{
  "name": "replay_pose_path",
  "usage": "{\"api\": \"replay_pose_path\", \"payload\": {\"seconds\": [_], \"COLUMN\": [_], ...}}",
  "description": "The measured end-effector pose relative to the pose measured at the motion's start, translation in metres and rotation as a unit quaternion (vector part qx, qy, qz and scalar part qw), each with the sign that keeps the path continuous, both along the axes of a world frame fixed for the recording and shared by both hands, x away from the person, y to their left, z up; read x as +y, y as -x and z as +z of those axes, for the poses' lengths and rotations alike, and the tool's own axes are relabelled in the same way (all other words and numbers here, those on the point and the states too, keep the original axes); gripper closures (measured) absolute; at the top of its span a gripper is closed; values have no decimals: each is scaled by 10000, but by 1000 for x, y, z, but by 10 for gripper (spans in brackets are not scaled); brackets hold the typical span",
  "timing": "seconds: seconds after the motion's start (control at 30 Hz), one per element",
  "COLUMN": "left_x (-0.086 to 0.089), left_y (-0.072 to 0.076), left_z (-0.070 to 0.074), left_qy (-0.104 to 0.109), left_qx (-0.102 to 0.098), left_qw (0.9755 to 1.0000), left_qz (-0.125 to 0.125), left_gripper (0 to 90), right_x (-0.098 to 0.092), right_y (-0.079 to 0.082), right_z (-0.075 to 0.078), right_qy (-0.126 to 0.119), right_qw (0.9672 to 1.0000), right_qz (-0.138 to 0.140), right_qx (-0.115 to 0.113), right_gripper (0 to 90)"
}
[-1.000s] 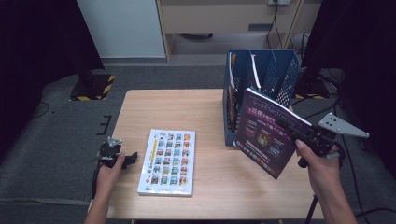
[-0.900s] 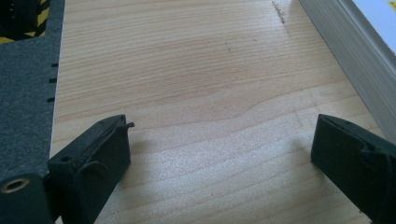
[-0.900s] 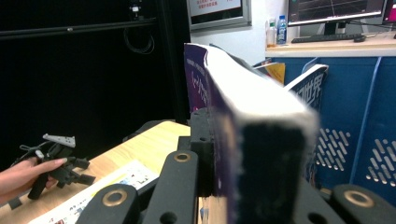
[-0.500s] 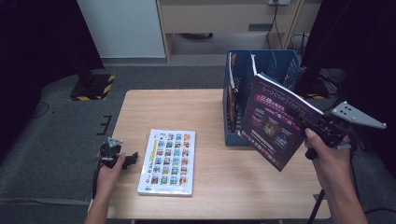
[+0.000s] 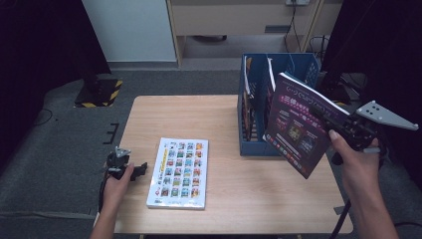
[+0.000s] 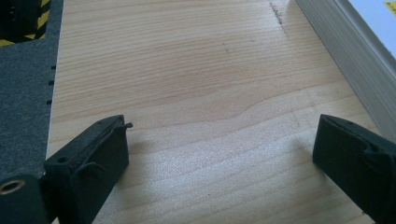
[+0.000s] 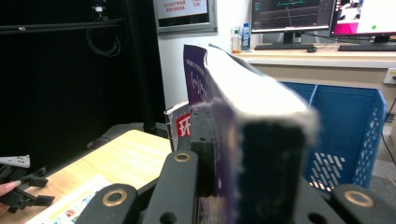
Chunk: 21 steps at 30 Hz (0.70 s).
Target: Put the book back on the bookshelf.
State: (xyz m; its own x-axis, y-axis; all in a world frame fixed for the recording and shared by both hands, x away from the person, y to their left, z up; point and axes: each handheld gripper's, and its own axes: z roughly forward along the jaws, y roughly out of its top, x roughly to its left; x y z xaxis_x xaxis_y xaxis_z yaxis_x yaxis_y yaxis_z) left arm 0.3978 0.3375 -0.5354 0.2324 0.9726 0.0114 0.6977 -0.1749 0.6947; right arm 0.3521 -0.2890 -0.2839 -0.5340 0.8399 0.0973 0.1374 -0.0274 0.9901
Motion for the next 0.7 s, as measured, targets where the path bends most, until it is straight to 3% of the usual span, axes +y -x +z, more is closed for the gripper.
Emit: {"api": "replay_pose_path", "payload": {"seconds": [0.4, 0.7], "left_x": [0, -1], "left_y": [0, 0], "left_z": [0, 0], "left_qy": [2, 7], "left_qx": [-11, -19], "left_qw": [10000, 10000], "left_qz": [-8, -8], "left_gripper": [22, 23], "right_x": [-9, -2], "right_y": [-5, -20], "right_z": [0, -4], "right_qy": [127, 315], "right_qw": [9990, 9956], "right_qz": [-420, -879], "right_qx": [65, 128], "right_gripper": [842, 842]}}
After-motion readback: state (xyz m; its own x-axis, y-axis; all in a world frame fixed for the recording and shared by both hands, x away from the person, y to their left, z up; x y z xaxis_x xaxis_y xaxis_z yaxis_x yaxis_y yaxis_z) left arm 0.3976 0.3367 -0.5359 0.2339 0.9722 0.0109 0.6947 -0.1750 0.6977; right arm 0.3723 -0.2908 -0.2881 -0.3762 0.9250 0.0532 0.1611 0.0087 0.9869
